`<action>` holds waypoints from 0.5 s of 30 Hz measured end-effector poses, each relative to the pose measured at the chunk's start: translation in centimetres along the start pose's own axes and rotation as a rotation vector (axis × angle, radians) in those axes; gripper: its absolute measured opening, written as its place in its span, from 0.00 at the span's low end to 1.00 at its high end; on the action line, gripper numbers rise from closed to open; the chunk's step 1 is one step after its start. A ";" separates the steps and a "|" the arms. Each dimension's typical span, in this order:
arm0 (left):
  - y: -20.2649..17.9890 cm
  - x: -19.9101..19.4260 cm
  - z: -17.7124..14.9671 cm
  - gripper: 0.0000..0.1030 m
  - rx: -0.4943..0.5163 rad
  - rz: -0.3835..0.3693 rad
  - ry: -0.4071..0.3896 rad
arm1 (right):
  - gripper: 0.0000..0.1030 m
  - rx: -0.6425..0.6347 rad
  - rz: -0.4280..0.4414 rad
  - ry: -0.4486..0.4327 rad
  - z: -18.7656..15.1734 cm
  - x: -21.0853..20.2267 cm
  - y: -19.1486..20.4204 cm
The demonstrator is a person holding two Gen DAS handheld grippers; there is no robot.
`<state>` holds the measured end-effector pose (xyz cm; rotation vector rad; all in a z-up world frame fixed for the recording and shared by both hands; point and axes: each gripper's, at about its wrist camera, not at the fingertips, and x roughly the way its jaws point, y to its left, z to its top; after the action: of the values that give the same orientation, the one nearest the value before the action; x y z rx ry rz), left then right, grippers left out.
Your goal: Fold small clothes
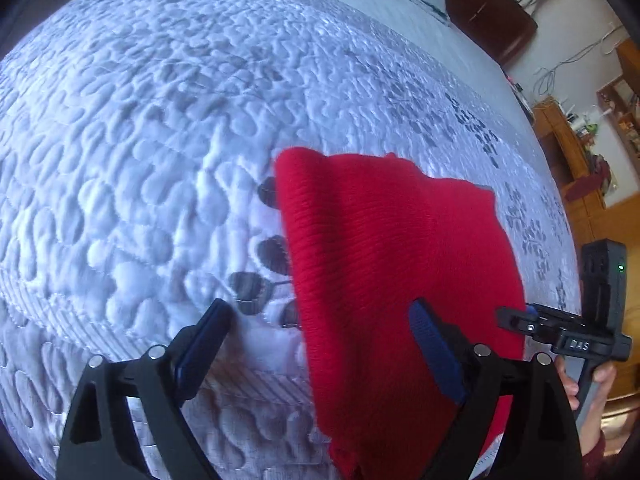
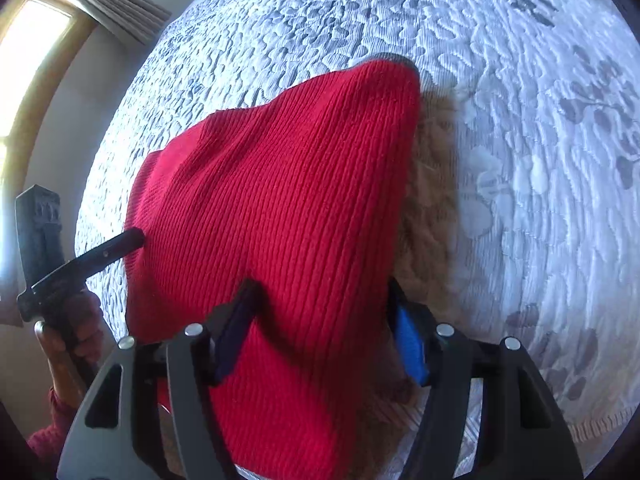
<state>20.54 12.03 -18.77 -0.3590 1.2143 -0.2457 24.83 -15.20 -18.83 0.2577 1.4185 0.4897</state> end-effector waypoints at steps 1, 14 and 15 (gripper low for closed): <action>-0.3 0.2 -0.1 0.88 0.003 -0.043 0.015 | 0.62 -0.002 0.003 0.000 0.0 0.0 0.0; -0.7 2.6 -0.4 0.45 -0.069 -0.244 0.120 | 0.55 -0.006 0.047 0.007 0.0 0.4 -0.2; -0.6 2.7 -0.4 0.38 -0.086 -0.264 0.123 | 0.51 -0.008 0.047 0.005 0.0 0.3 -0.1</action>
<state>21.11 10.39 -20.98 -0.5872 1.3003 -0.4497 24.89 -15.16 -19.19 0.2838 1.4172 0.5346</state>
